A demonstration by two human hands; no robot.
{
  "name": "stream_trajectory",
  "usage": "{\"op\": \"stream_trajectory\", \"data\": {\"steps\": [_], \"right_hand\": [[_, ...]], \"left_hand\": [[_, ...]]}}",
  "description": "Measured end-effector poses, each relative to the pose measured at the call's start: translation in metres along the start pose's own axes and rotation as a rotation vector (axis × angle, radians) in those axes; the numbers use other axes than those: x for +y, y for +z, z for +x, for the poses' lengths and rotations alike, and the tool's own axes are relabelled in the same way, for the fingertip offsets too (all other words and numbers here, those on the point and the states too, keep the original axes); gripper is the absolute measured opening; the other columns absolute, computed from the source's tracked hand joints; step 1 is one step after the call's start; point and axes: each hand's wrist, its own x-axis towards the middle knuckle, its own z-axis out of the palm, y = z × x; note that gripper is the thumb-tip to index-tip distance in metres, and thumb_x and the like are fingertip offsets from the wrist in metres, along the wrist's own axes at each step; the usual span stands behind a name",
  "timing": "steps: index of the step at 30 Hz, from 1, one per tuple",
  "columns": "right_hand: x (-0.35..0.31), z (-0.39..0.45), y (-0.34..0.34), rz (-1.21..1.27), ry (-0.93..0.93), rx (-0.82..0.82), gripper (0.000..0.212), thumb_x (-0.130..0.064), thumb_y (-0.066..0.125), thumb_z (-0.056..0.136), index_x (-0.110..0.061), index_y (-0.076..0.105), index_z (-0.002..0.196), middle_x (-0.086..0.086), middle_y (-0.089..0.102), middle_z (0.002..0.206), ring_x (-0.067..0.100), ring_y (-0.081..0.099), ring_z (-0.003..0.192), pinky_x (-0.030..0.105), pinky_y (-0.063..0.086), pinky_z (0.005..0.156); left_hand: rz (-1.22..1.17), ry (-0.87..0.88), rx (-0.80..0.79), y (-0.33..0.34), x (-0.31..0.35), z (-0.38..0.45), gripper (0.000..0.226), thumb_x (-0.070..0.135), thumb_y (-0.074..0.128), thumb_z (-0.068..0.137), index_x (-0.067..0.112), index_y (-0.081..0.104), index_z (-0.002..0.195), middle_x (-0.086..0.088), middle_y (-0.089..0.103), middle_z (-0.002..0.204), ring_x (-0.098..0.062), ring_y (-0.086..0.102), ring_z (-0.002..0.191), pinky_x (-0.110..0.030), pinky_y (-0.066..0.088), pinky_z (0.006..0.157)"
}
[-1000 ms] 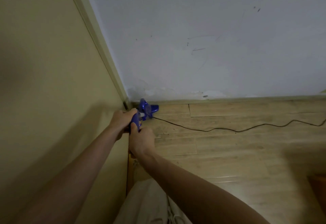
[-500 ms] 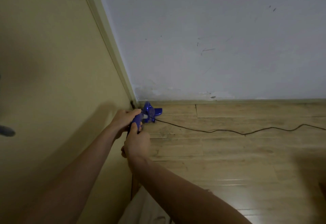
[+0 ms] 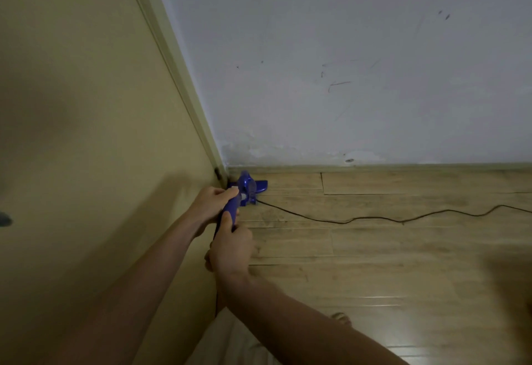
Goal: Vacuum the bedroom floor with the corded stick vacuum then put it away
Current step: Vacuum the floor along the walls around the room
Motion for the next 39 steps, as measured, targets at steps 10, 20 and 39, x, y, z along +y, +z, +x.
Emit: {"op": "stream_trajectory", "data": {"steps": [10, 20, 39], "right_hand": [[-0.004, 0.003, 0.024, 0.018, 0.023, -0.018, 0.034, -0.042, 0.041, 0.1, -0.014, 0.06, 0.095, 0.007, 0.068, 0.084, 0.023, 0.068, 0.075, 0.039, 0.058, 0.071], [-0.006, 0.008, -0.003, 0.08, 0.01, -0.022, 0.032, -0.04, 0.042, 0.101, -0.014, 0.059, 0.093, 0.003, 0.061, 0.077, 0.015, 0.06, 0.063, 0.029, 0.051, 0.058], [-0.03, 0.032, -0.006, 0.028, -0.018, -0.1, 0.032, -0.038, 0.04, 0.102, -0.012, 0.059, 0.101, 0.0, 0.057, 0.072, 0.009, 0.055, 0.055, 0.024, 0.047, 0.05]], "left_hand": [[-0.005, -0.009, -0.012, -0.016, 0.009, 0.0, 0.034, 0.022, 0.055, 0.098, -0.009, 0.064, 0.106, -0.012, 0.063, 0.065, -0.01, 0.057, 0.04, -0.017, 0.042, 0.039], [-0.024, 0.014, -0.047, 0.001, 0.008, 0.006, 0.033, 0.024, 0.057, 0.096, -0.008, 0.066, 0.092, -0.011, 0.061, 0.058, -0.012, 0.057, 0.043, -0.018, 0.043, 0.041], [-0.073, -0.022, 0.03, 0.005, 0.023, 0.034, 0.031, 0.028, 0.058, 0.096, -0.001, 0.065, 0.088, -0.008, 0.064, 0.06, -0.013, 0.059, 0.043, -0.02, 0.045, 0.041]]}}
